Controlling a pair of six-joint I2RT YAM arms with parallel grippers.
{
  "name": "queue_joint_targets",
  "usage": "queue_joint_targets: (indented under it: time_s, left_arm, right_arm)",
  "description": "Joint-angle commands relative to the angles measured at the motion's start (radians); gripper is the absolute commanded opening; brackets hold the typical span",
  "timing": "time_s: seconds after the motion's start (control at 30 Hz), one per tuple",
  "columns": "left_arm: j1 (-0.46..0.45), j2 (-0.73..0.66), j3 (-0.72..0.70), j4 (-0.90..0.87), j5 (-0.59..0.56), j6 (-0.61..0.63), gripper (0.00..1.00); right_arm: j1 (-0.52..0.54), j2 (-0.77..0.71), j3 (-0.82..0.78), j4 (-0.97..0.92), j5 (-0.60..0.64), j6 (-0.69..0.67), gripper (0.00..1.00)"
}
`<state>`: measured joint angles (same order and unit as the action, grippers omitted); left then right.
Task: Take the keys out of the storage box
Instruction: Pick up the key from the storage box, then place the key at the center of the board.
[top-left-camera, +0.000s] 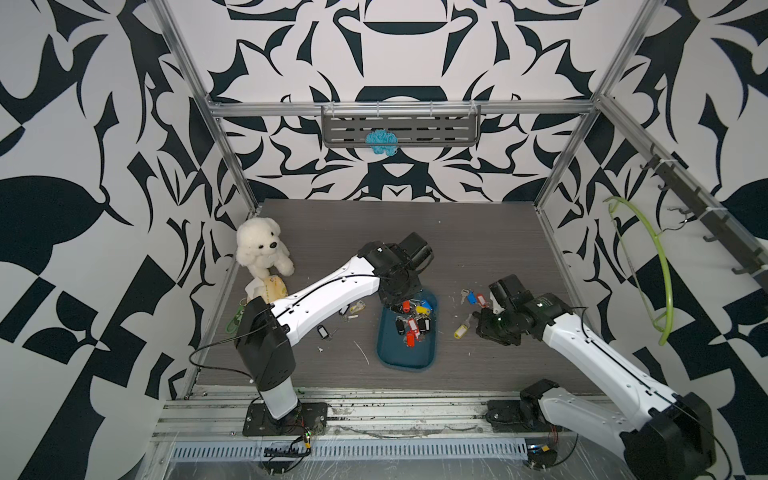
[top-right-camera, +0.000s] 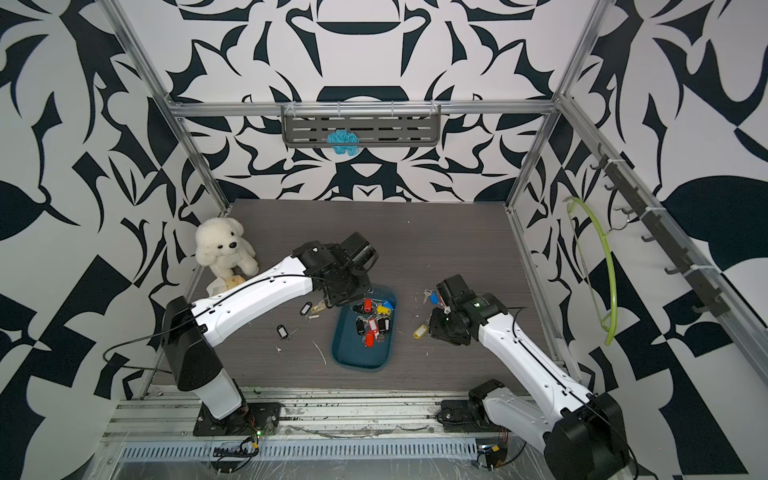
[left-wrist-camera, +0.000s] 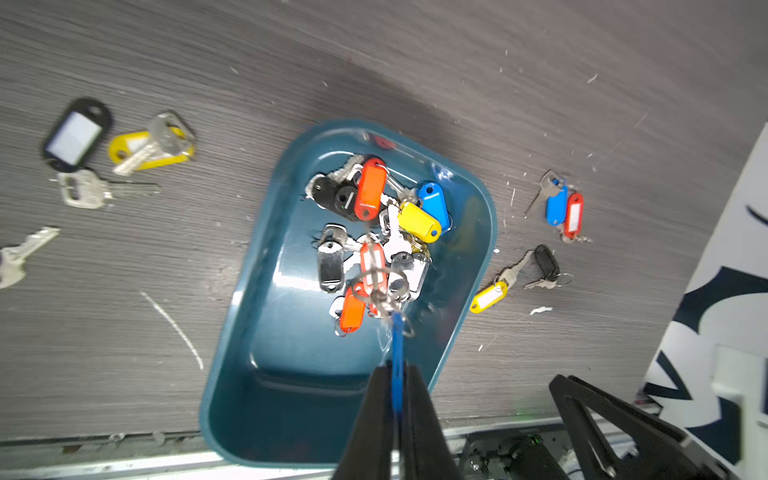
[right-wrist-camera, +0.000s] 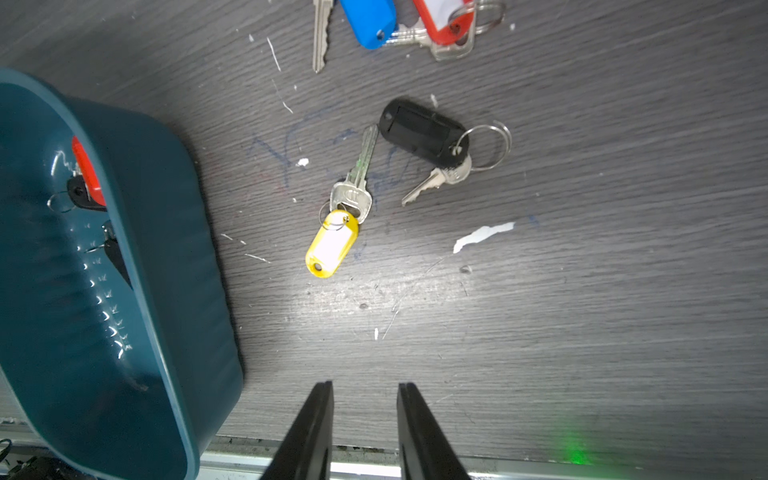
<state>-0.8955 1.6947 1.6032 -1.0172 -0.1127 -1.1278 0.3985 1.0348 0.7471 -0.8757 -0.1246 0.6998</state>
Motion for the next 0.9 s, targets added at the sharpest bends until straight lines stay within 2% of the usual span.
queue_joint_targets:
  time_s: [0.0, 0.1, 0.27, 0.43, 0.6, 0.87]
  left_arm:
    - [0.056, -0.065, -0.014, -0.084, -0.004, 0.025, 0.00]
    - [0.138, -0.122, -0.070, -0.098, 0.005, 0.058, 0.00]
    - [0.344, -0.209, -0.255, -0.031, 0.092, 0.132, 0.00]
    - [0.511, -0.205, -0.347, 0.015, 0.138, 0.240, 0.00]
    - [0.583, -0.107, -0.340, 0.050, 0.179, 0.319, 0.00]
    - [0.620, 0.026, -0.302, 0.090, 0.206, 0.371, 0.00]
  right_arm:
    - [-0.004, -0.022, 0.035, -0.027, -0.004, 0.010, 0.32]
    - [-0.004, -0.025, 0.035, -0.029, -0.004, 0.011, 0.32]
    - [-0.004, -0.027, 0.043, -0.038, -0.003, 0.013, 0.32]
    - [-0.004, -0.026, 0.061, -0.051, 0.006, 0.013, 0.32]
    - [-0.004, -0.017, 0.073, -0.058, 0.008, 0.020, 0.32]
    - [0.010, -0.024, 0.112, -0.061, -0.030, 0.041, 0.37]
